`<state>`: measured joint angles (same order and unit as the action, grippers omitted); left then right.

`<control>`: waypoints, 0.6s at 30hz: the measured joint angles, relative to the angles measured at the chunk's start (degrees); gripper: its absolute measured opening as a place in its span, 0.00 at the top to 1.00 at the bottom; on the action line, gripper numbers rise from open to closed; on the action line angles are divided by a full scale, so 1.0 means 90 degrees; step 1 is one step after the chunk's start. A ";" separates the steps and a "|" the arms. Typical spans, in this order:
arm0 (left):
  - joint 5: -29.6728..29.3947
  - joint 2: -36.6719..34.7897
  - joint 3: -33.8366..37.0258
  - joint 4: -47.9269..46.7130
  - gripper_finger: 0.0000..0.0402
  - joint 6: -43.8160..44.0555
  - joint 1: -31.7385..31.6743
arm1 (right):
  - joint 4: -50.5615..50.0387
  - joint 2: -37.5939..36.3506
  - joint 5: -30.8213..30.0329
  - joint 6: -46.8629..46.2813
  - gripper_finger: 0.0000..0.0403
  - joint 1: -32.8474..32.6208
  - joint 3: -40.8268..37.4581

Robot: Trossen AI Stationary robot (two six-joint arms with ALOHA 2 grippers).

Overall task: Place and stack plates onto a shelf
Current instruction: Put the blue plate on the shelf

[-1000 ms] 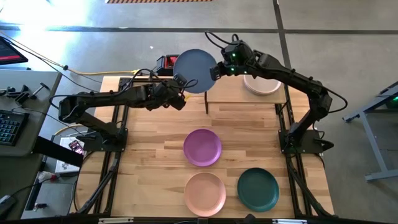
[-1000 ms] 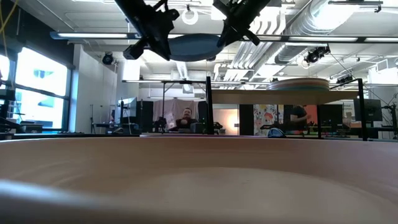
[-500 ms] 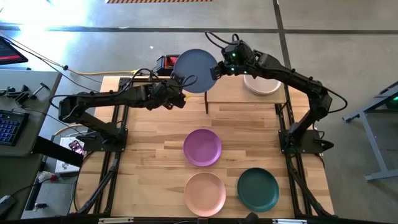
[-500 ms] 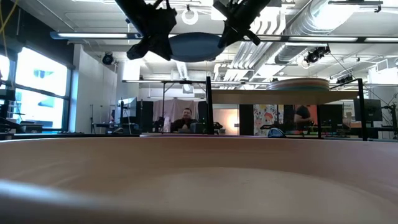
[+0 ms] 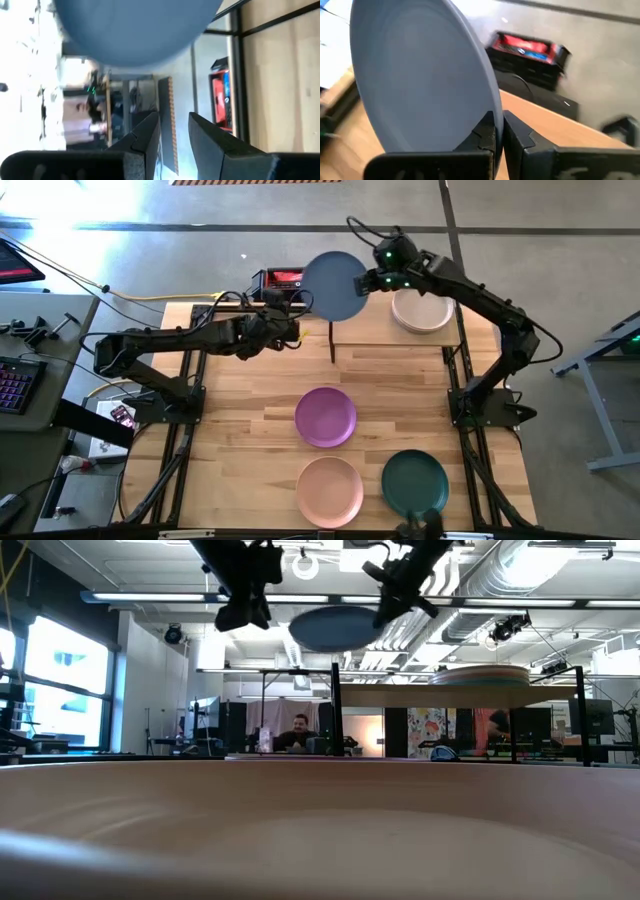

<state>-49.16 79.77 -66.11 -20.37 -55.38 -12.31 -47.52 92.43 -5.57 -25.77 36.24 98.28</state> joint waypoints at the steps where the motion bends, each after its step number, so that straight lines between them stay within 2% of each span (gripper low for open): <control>1: -0.0142 0.0000 0.0000 0.0001 0.76 0.0098 0.0002 | -0.0176 -0.0048 -0.0002 0.0032 1.00 0.0084 0.0000; 4: -0.0453 0.0000 0.0000 0.0006 0.77 0.0402 0.0002 | -0.0518 -0.0187 -0.0009 0.0038 1.00 0.0324 0.0000; 10: -0.0523 0.0000 0.0000 0.0008 0.77 0.1018 -0.0005 | -0.1329 -0.0211 0.0168 0.0264 1.00 0.0722 0.0000; 18: -0.0497 0.0000 0.0000 0.0010 0.77 0.1032 -0.0005 | -0.1830 -0.0200 0.0172 0.0492 1.00 0.0850 0.0000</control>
<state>-53.63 79.77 -66.11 -20.27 -46.09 -12.36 -63.99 90.63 -4.02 -21.34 43.88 98.28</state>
